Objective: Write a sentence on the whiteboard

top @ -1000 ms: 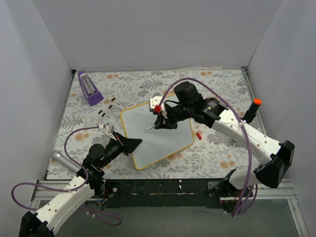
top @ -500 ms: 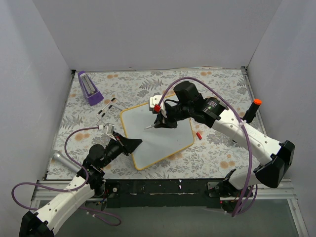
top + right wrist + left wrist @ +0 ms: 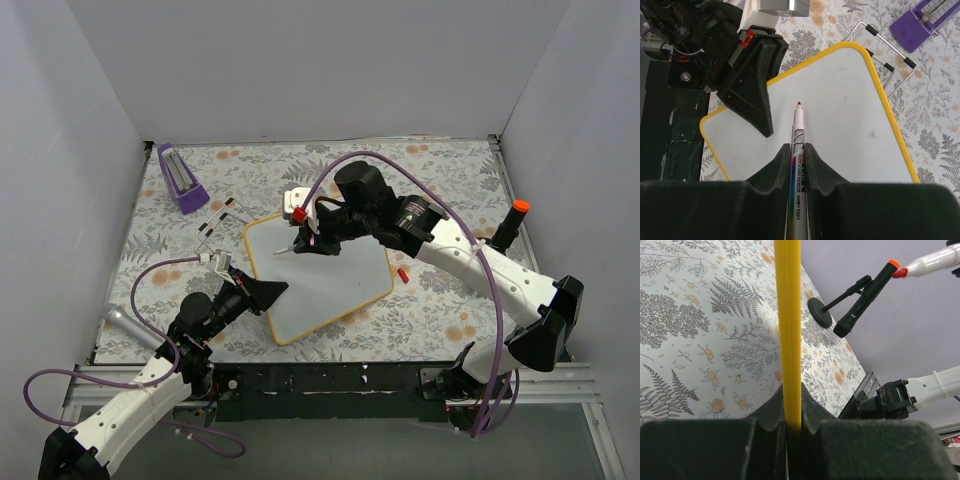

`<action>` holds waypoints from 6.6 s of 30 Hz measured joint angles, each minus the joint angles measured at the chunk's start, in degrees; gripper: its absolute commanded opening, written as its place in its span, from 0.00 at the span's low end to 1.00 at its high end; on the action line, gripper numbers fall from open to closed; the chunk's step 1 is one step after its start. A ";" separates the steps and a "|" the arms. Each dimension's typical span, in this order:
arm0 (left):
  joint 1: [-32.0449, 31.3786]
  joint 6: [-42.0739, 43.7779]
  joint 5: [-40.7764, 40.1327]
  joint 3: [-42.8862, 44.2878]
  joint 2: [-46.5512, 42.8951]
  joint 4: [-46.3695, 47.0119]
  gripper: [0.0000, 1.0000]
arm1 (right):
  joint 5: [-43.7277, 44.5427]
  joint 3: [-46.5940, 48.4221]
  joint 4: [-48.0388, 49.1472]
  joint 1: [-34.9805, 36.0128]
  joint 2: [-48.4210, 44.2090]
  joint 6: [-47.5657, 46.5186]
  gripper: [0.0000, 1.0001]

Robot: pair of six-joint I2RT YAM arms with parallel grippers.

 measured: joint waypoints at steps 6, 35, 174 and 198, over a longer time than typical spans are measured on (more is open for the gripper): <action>0.00 -0.11 -0.24 0.00 0.00 0.00 0.00 | 2.95 1.27 2.03 0.68 0.59 2.43 0.01; 0.00 -1.92 -5.07 -2.91 0.79 6.62 0.00 | 10.10 -7.61 12.92 0.87 -1.07 22.82 0.01; 0.04 -1.25 -4.50 -2.91 1.79 5.73 0.00 | 10.54 -10.60 16.63 0.57 0.00 23.76 0.01; 0.07 -1.29 -4.31 -2.91 1.79 5.70 0.00 | 13.44 -9.57 16.87 0.57 2.69 23.76 0.01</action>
